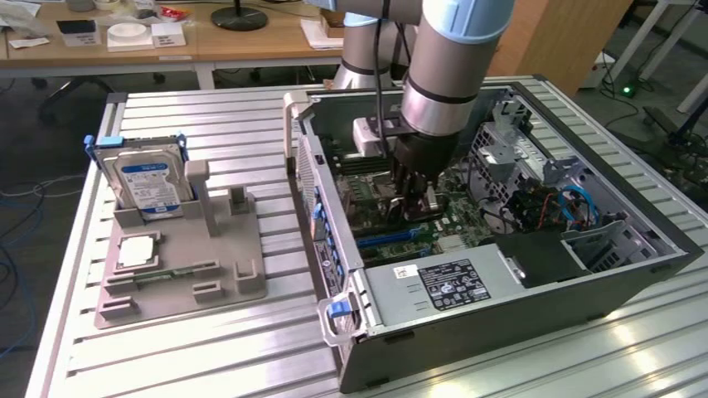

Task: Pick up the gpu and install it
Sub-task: 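Insert the gpu into the slot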

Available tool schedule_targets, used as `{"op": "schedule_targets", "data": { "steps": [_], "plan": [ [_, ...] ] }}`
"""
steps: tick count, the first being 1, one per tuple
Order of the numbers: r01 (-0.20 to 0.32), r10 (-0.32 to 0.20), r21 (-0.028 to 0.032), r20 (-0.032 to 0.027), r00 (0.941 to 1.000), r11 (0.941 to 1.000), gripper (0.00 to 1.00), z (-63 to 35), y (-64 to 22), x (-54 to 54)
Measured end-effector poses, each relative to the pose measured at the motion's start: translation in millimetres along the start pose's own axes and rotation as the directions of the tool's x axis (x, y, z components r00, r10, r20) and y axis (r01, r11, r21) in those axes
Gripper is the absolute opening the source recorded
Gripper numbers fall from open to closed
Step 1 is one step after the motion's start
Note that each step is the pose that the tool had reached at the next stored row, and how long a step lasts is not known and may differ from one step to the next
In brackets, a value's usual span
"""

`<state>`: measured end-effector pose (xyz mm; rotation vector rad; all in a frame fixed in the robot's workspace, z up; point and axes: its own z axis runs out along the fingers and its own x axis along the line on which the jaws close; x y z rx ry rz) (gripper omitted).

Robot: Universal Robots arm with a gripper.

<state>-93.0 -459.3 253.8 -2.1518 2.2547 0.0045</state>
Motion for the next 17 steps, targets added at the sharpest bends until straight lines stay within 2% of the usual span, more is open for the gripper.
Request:
{"op": "schedule_targets", "data": {
  "steps": [6, 12, 17],
  "plan": [
    [-0.024, 0.024, 0.0005, -0.0004, 0.9997, 0.9997, 0.28, 9.1, 2.5, 0.3],
    [-0.025, 0.025, 0.0007, -0.0004, 0.9997, 0.9997, 0.28, 11.0, 7.3, 0.5],
    [-0.025, 0.025, 0.0006, 0.0015, 0.9997, 0.9997, 0.28, 16.2, 7.6, 0.7]
  ]
}}
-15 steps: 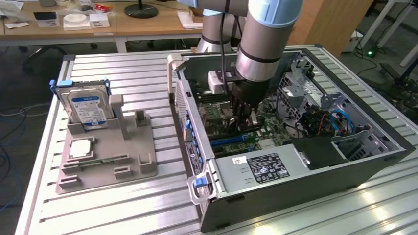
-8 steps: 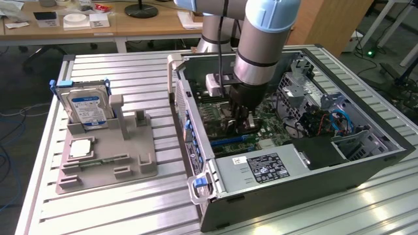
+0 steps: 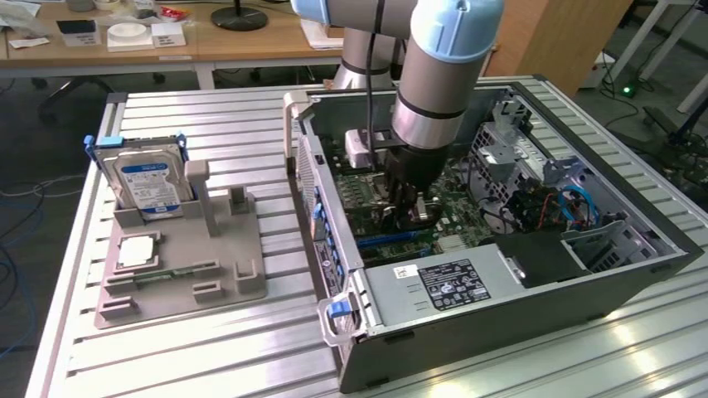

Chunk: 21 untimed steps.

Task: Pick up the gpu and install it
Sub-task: 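Insert the gpu into the slot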

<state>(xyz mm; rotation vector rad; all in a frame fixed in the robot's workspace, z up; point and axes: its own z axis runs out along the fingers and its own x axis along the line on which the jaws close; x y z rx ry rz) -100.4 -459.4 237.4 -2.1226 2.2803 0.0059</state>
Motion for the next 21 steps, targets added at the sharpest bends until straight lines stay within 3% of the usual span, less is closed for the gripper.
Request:
{"op": "schedule_targets", "data": {
  "steps": [21],
  "plan": [
    [0.000, 0.000, 0.0000, 0.0019, 1.0000, 1.0000, 0.28, 1.2, -1.7, 4.7]
  ]
}}
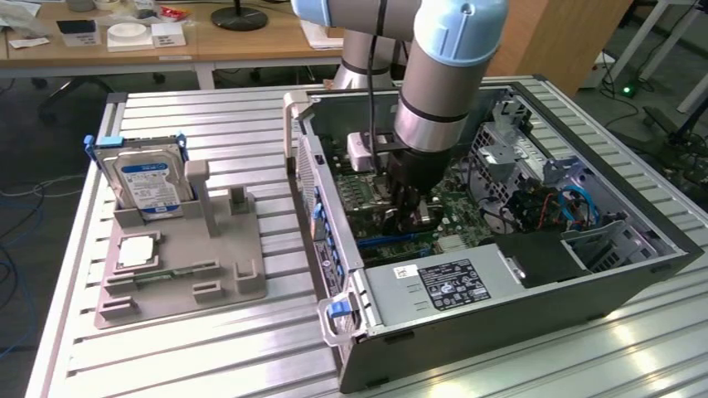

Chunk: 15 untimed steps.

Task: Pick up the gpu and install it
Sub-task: 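Insert the gpu into the slot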

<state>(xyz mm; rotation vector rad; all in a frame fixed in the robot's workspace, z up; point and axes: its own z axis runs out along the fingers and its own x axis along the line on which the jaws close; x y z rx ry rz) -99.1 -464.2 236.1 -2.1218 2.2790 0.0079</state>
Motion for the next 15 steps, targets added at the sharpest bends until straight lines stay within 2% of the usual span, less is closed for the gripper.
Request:
{"op": "schedule_targets", "data": {
  "steps": [7, 13, 15],
  "plan": [
    [0.000, 0.000, 0.0002, -0.0022, 1.0000, 1.0000, 0.28, 2.1, 1.8, -0.4],
    [0.000, 0.000, 0.0007, -0.0090, 1.0000, 1.0000, 0.28, 4.4, 2.3, -1.6],
    [0.000, 0.000, 0.0007, -0.0094, 1.0000, 1.0000, 0.28, 4.7, 2.3, -2.5]
  ]
}}
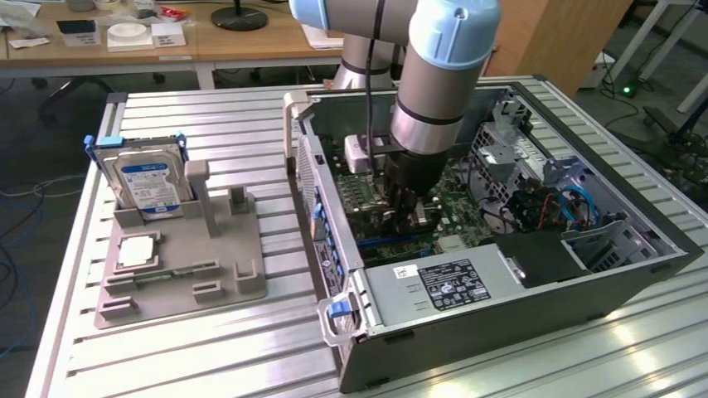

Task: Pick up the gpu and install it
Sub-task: 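Insert the gpu into the slot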

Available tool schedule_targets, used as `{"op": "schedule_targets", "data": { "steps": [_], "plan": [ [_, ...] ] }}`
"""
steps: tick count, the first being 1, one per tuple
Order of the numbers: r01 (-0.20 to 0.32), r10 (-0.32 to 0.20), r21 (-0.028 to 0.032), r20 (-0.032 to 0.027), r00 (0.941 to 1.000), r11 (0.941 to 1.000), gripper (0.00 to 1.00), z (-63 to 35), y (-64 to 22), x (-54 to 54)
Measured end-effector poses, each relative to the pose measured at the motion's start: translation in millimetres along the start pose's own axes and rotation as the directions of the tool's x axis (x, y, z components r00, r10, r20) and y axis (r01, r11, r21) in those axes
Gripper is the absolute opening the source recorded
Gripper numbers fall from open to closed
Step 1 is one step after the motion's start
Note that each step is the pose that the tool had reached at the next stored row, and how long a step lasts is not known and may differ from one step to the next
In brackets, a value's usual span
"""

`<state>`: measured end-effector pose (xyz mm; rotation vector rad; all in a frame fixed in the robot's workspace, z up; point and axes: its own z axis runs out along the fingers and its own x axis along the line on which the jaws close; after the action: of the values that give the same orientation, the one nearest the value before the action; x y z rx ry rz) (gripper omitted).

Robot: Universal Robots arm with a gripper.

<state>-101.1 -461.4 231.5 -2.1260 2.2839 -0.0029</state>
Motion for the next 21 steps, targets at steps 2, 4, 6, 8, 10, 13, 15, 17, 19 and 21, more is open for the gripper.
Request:
{"op": "schedule_targets", "data": {
  "steps": [2, 4, 6, 8, 10, 13, 15, 17, 19, 21],
  "plan": [
    [0.000, 0.000, -0.0001, -0.0001, 1.0000, 1.0000, 0.28, 0.1, 0.0, -0.2],
    [0.000, 0.000, -0.0001, -0.0002, 1.0000, 1.0000, 0.28, 0.3, 0.3, -0.2],
    [0.000, 0.000, 0.0001, 0.0000, 1.0000, 1.0000, 0.28, 1.1, 0.6, -0.2],
    [0.000, 0.000, 0.0000, 0.0000, 1.0000, 1.0000, 0.28, 1.9, 1.2, -0.2],
    [0.000, 0.000, 0.0001, -0.0001, 1.0000, 1.0000, 0.28, 2.9, 2.0, -0.1],
    [0.000, 0.000, -0.0001, -0.0002, 1.0000, 1.0000, 0.28, 3.4, 2.2, -0.3],
    [0.000, 0.000, 0.0000, -0.0002, 1.0000, 1.0000, 0.28, 3.5, 2.3, -0.3],
    [0.000, 0.000, 0.0000, 0.0000, 1.0000, 1.0000, 0.28, 3.6, 2.3, -0.4],
    [0.000, 0.000, 0.0000, 0.0002, 1.0000, 1.0000, 0.28, 3.6, 2.3, -0.4],
    [0.000, 0.000, 0.0000, 0.0003, 1.0000, 1.0000, 0.28, 3.2, 2.3, -0.4]
  ]
}}
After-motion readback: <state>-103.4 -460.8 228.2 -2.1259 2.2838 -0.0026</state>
